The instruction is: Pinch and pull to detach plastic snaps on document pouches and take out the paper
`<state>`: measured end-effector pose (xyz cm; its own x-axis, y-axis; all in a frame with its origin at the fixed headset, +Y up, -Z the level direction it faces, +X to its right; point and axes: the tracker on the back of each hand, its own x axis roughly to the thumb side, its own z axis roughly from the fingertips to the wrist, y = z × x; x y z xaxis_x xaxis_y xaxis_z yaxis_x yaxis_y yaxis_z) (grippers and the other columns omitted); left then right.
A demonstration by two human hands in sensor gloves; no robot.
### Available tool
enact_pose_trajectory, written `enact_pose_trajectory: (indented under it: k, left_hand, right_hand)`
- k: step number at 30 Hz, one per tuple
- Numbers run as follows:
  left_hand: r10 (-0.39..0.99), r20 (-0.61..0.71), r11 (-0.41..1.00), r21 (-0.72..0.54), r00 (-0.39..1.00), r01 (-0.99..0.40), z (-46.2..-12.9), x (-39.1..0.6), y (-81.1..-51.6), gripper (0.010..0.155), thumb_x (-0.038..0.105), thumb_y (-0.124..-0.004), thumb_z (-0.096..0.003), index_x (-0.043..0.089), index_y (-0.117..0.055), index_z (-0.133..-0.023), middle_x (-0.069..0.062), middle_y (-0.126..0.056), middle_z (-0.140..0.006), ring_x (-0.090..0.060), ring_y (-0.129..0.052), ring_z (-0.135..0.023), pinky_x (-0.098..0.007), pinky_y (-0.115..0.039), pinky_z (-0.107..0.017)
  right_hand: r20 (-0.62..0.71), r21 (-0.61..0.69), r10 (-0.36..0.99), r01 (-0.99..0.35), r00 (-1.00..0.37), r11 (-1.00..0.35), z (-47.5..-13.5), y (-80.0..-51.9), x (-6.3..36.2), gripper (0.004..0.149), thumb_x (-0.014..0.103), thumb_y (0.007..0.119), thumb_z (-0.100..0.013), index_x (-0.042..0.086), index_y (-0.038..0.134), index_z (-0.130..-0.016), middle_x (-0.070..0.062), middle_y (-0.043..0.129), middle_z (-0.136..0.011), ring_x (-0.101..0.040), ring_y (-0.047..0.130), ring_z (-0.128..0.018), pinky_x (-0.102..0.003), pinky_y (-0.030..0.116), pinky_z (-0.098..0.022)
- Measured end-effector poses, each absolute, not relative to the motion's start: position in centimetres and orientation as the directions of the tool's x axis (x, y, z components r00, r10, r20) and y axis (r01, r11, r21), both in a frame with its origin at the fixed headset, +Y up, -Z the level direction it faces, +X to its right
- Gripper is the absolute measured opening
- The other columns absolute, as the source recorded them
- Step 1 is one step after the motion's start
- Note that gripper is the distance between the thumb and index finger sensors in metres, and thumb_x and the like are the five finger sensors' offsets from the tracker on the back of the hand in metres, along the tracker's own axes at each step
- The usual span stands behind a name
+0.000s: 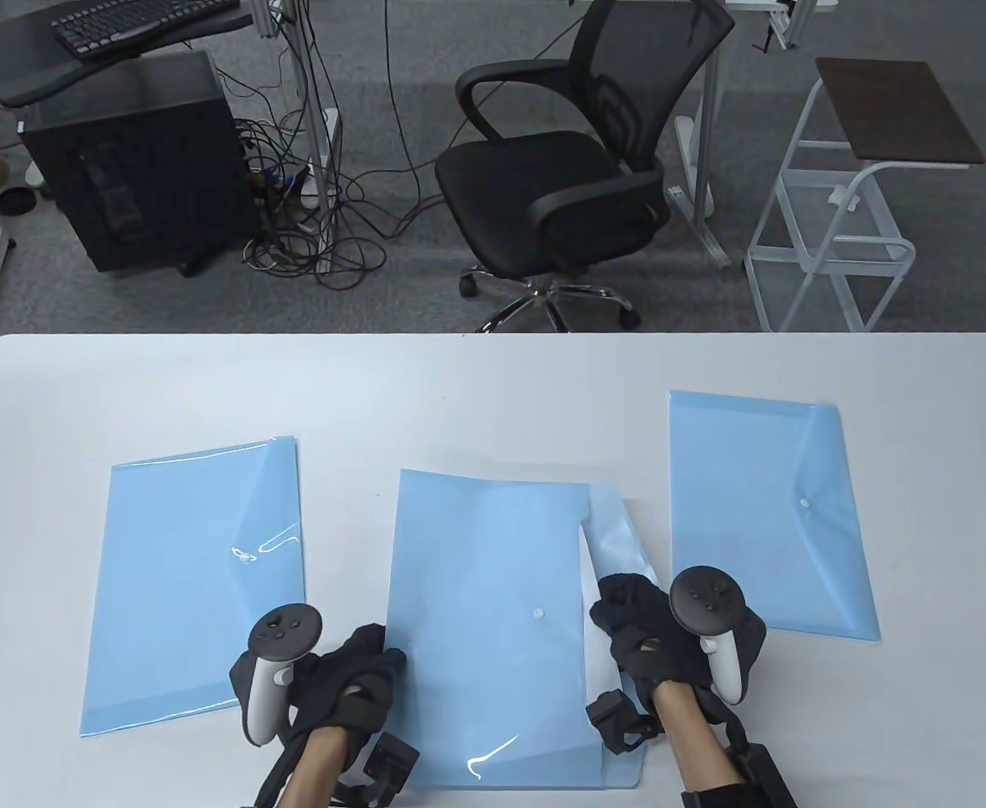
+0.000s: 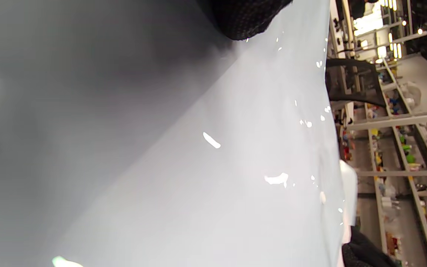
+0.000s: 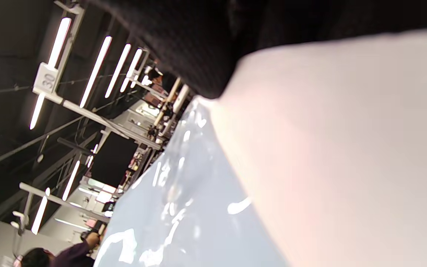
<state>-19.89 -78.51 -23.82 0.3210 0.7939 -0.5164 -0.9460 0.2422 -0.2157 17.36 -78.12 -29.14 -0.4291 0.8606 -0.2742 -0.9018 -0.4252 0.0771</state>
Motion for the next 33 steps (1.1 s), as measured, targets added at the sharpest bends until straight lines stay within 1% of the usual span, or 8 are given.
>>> enact_pose_trajectory:
  k: [2, 5, 8, 11, 14, 23, 30, 33]
  left_hand:
    - [0.795, -0.512, 0.25, -0.209, 0.324, -0.945, -23.8, -20.0, -78.5, 0.047, 0.021, -0.068, -0.0577, 0.011, -0.057, -0.102, -0.008, -0.086, -0.09, -0.026, -0.105, -0.064, -0.036, -0.095, -0.046]
    - [0.808, -0.514, 0.208, -0.208, 0.287, -0.956, -23.8, -20.0, -78.5, 0.047, 0.021, -0.067, -0.058, 0.012, -0.056, -0.103, -0.008, -0.085, -0.091, -0.026, -0.104, -0.065, -0.036, -0.095, -0.047]
    - [0.813, -0.501, 0.232, -0.189, 0.297, -0.954, -23.8, -20.3, -78.2, 0.047, 0.021, -0.067, -0.0578, 0.011, -0.057, -0.102, -0.008, -0.085, -0.09, -0.026, -0.105, -0.065, -0.035, -0.095, -0.047]
    - [0.832, -0.502, 0.186, -0.148, 0.236, -0.971, -23.7, -20.8, -77.8, 0.047, 0.021, -0.067, -0.058, 0.011, -0.057, -0.102, -0.008, -0.085, -0.091, -0.026, -0.105, -0.065, -0.035, -0.096, -0.047]
    - [0.837, -0.498, 0.199, -0.108, 0.226, -0.974, -23.7, -21.7, -77.6, 0.046, 0.021, -0.067, -0.058, 0.011, -0.057, -0.102, -0.009, -0.086, -0.09, -0.026, -0.105, -0.064, -0.035, -0.096, -0.046]
    - [0.827, -0.514, 0.207, -0.099, 0.228, -0.973, -23.7, -22.3, -77.5, 0.046, 0.019, -0.066, -0.0573, 0.011, -0.058, -0.102, -0.01, -0.087, -0.088, -0.025, -0.106, -0.057, -0.034, -0.096, -0.041]
    - [0.82, -0.525, 0.215, -0.086, 0.228, -0.973, -23.7, -22.7, -77.4, 0.046, 0.019, -0.066, -0.0568, 0.011, -0.059, -0.101, -0.01, -0.088, -0.086, -0.023, -0.106, -0.052, -0.034, -0.095, -0.037]
    - [0.817, -0.529, 0.222, -0.082, 0.231, -0.972, -23.6, -22.8, -77.4, 0.046, 0.019, -0.066, -0.0566, 0.012, -0.059, -0.101, -0.01, -0.088, -0.085, -0.023, -0.106, -0.051, -0.034, -0.095, -0.036]
  right_hand:
    - [-0.329, 0.147, 0.876, -0.936, -0.352, -0.321, -29.1, -78.9, 17.2, 0.059, 0.025, 0.091, -0.048, -0.006, 0.073, -0.095, -0.014, 0.101, -0.069, -0.027, 0.107, -0.038, -0.044, 0.095, -0.022]
    - [-0.358, 0.2, 0.878, -0.945, -0.317, -0.259, -29.1, -79.6, 16.7, 0.057, 0.025, 0.092, -0.048, -0.007, 0.076, -0.093, -0.016, 0.104, -0.069, -0.028, 0.108, -0.037, -0.045, 0.095, -0.021]
    - [-0.339, 0.185, 0.877, -0.938, -0.34, -0.292, -29.2, -79.3, 16.8, 0.043, 0.023, 0.091, -0.048, 0.0, 0.086, -0.084, -0.013, 0.107, -0.062, -0.028, 0.11, -0.035, -0.046, 0.095, -0.02]
    - [-0.329, 0.173, 0.867, -0.926, -0.374, -0.334, -29.2, -79.0, 17.2, 0.04, 0.023, 0.089, -0.049, 0.001, 0.087, -0.082, -0.013, 0.108, -0.061, -0.028, 0.111, -0.035, -0.046, 0.096, -0.02]
    - [-0.331, 0.169, 0.847, -0.909, -0.417, -0.382, -29.1, -78.4, 17.8, 0.039, 0.023, 0.089, -0.049, 0.002, 0.087, -0.082, -0.013, 0.108, -0.062, -0.029, 0.11, -0.035, -0.047, 0.095, -0.02]
    - [-0.331, 0.167, 0.774, -0.841, -0.54, -0.515, -29.2, -73.6, 21.9, 0.04, 0.018, 0.085, -0.051, 0.002, 0.084, -0.087, -0.017, 0.105, -0.066, -0.031, 0.107, -0.038, -0.048, 0.093, -0.023]
    - [-0.332, 0.064, 0.763, -0.82, -0.554, -0.568, -29.1, -69.6, 27.5, 0.039, 0.017, 0.082, -0.052, 0.002, 0.083, -0.088, -0.017, 0.104, -0.066, -0.031, 0.106, -0.037, -0.048, 0.092, -0.023]
    - [-0.332, 0.0, 0.784, -0.831, -0.525, -0.556, -29.2, -68.1, 29.7, 0.039, 0.017, 0.081, -0.052, 0.003, 0.083, -0.089, -0.017, 0.103, -0.067, -0.031, 0.105, -0.038, -0.048, 0.091, -0.024]
